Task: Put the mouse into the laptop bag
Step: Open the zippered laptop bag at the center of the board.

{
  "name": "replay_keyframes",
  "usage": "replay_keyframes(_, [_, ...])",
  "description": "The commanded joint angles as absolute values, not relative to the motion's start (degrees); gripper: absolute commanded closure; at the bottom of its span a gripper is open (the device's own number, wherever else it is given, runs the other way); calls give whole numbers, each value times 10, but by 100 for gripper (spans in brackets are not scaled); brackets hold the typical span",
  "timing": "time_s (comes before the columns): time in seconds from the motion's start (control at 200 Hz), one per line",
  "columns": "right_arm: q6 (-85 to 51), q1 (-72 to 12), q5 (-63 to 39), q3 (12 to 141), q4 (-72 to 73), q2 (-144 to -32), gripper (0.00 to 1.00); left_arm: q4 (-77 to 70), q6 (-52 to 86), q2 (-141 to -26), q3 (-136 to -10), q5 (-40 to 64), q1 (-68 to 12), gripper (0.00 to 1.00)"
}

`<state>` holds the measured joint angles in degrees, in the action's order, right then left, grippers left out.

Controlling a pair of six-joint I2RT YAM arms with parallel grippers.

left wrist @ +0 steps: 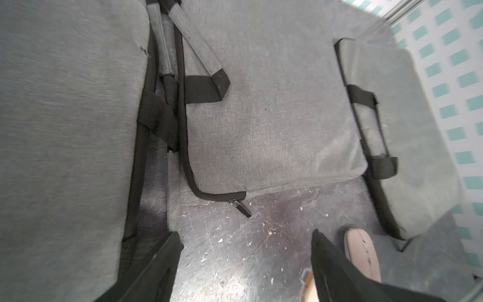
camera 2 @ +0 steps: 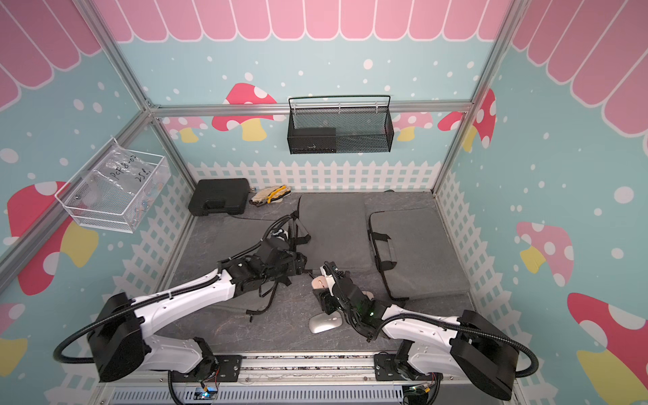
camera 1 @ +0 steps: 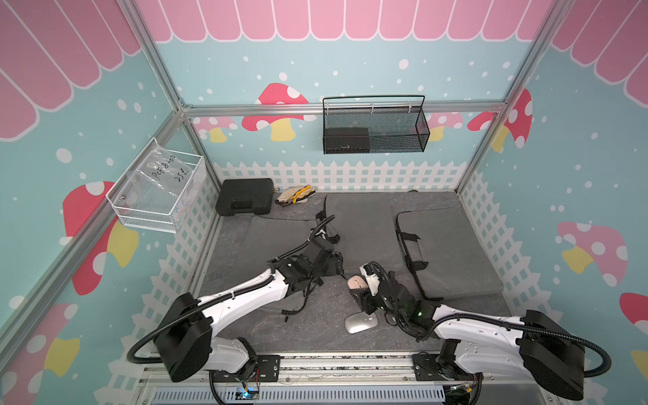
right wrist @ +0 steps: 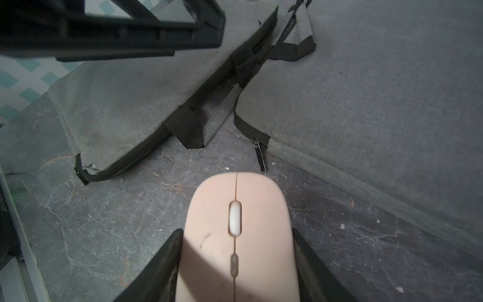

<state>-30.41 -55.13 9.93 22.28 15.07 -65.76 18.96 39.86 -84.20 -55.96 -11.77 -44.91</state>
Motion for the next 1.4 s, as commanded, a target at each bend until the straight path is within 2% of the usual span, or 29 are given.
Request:
replay_keyframes(0.0, [-333,-546,109,207,146,-640,60,245,393,-900,-598,-196,-450,23])
replay_keyframes(0.22, [-342,-542,116,193,155,-645,60,266,369,-985,-636,-202,-448,41])
replay_keyframes(0.35, [-341,-541,116,192,157,-649,61,267,365,-1027,-645,-200,-447,55])
replay_keyframes(0.41, [-340,-540,115,191,157,-649,61,269,369,-1040,-645,-203,-443,57])
replay_keyframes(0.5, [-339,-540,113,189,158,-646,61,267,374,-1049,-638,-210,-437,64])
replay_keyframes(0.66, [-338,-539,111,182,158,-637,61,261,375,-1046,-620,-214,-428,62])
replay_keyframes(0.83, [-341,-538,112,174,159,-628,61,260,369,-1029,-609,-215,-427,52])
replay_keyframes(1.076, [-342,-535,108,168,158,-626,61,262,374,-1009,-589,-210,-427,49])
replay_keyframes(1.186, [-344,-534,110,165,162,-628,61,252,365,-1000,-575,-200,-426,38])
replay_keyframes(1.396, [-344,-532,106,169,163,-631,61,240,359,-1015,-571,-186,-426,41])
